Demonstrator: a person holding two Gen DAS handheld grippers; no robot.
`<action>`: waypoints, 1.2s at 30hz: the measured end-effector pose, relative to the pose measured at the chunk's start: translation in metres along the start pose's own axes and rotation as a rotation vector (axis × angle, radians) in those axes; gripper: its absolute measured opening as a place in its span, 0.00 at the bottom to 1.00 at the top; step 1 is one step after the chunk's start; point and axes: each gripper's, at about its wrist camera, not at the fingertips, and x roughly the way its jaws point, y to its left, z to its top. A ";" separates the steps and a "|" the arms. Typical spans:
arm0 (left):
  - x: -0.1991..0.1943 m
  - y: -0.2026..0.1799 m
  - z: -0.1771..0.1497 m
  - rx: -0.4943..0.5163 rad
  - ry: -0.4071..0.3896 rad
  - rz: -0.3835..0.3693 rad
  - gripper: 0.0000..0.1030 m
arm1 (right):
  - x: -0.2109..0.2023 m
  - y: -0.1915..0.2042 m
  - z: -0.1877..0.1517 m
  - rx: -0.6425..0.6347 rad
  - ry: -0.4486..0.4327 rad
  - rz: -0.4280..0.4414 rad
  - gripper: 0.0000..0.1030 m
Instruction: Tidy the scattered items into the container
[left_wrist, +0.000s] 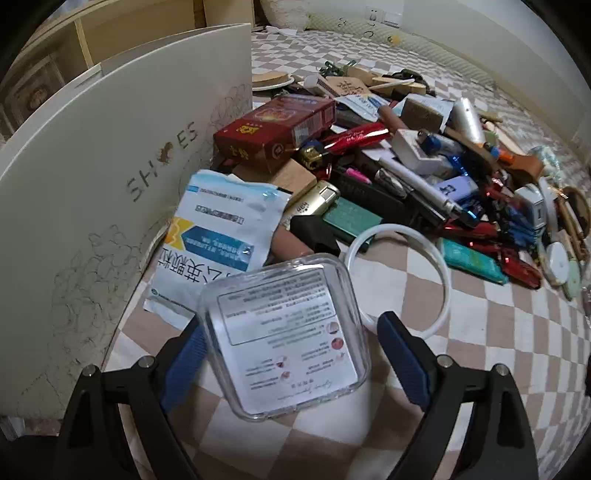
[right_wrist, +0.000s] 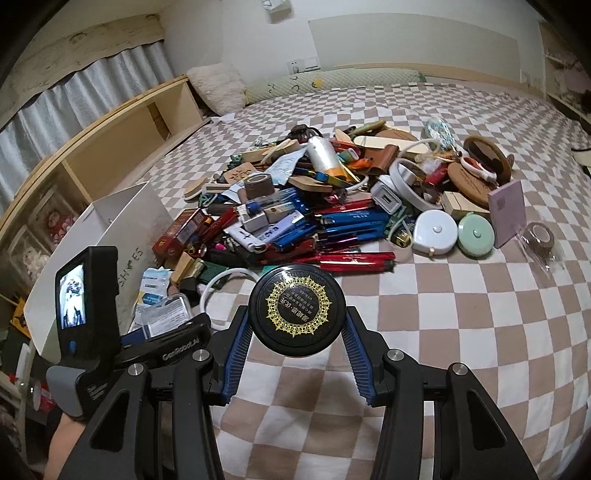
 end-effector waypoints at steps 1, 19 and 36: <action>0.001 -0.001 -0.001 0.001 -0.003 0.006 0.83 | 0.000 -0.003 0.000 0.007 0.002 0.001 0.49; -0.040 0.018 -0.030 0.029 -0.068 -0.142 0.76 | -0.003 -0.008 -0.002 0.006 -0.002 -0.008 0.49; -0.132 0.040 -0.007 0.084 -0.300 -0.251 0.76 | -0.031 0.024 0.010 -0.045 -0.070 0.008 0.49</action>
